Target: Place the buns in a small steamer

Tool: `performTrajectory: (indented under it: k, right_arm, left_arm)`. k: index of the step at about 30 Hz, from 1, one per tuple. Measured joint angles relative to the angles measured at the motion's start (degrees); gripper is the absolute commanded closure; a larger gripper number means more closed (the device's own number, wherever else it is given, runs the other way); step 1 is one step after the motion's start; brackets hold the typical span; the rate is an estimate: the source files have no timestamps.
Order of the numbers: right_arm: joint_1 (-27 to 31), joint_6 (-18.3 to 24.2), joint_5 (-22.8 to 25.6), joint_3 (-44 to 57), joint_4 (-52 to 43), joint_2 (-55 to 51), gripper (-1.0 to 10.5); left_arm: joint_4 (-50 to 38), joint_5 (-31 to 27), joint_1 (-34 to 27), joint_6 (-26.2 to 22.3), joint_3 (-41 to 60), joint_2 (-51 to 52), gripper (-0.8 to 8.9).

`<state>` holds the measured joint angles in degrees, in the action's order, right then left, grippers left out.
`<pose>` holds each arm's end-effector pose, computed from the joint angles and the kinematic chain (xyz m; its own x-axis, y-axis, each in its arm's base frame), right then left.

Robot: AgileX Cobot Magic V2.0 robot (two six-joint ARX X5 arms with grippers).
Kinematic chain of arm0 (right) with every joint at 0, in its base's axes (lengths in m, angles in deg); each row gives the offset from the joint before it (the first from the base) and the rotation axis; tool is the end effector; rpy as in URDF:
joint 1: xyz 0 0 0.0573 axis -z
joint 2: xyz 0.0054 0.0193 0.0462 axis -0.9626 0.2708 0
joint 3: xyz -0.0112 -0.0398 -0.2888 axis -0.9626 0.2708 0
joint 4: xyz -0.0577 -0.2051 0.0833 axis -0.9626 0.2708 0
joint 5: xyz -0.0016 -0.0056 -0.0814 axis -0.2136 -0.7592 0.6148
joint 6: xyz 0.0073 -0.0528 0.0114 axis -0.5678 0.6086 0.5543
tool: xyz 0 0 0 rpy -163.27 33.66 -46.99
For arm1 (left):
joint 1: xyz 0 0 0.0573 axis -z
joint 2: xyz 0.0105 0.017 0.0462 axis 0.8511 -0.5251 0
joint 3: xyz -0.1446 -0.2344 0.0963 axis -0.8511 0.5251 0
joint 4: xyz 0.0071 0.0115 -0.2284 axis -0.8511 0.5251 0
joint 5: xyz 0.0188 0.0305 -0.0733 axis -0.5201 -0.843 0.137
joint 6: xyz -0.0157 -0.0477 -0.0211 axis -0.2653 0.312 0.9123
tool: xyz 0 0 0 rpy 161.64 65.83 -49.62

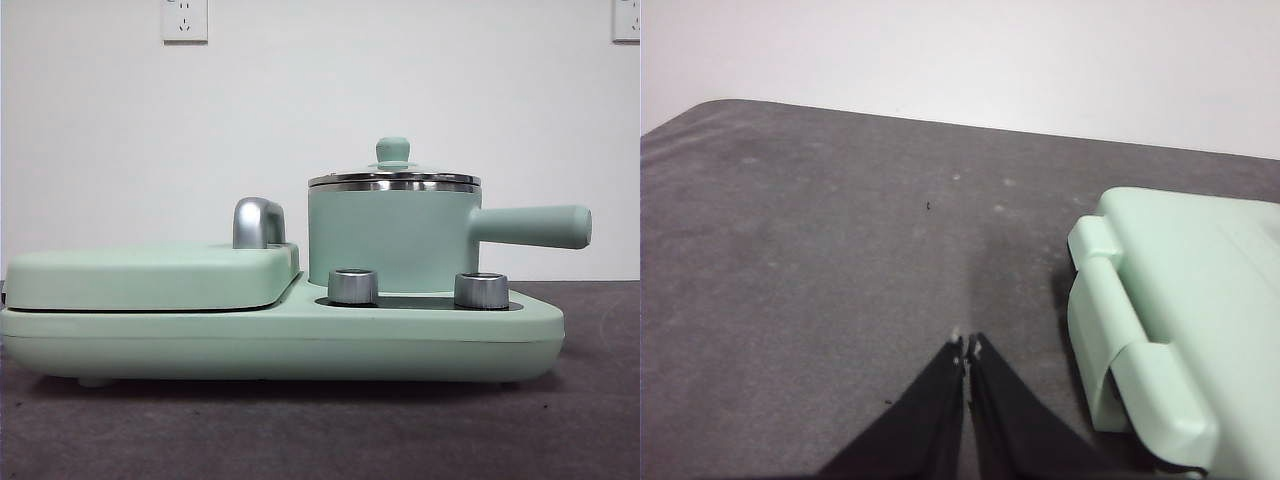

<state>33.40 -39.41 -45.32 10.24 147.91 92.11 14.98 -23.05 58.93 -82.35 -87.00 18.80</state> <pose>-0.0358 -0.0309 0.3152 0.7185 0.6215 -0.3123 -0.5793 0.7832 0.2258 0.0412 -0.0004 0.1691 0.9924 -0.0084 -0.1228 -0.0054 0.9938 -0.1115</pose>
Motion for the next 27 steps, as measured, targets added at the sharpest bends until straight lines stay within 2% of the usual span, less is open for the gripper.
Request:
performTrajectory:
  k: [5, 27]
  right_arm:
    - [0.0, 0.0, 0.0, 0.0, 0.0, 0.0, 9.3]
    - [0.0, 0.0, 0.0, 0.0, 0.0, 0.0, 9.3]
  left_arm:
    - [-1.0, 0.0, 0.0, 0.2, 2.5, 0.2, 8.02]
    - [-0.9, 0.0, 0.0, -1.0, 2.6, 0.2, 8.02]
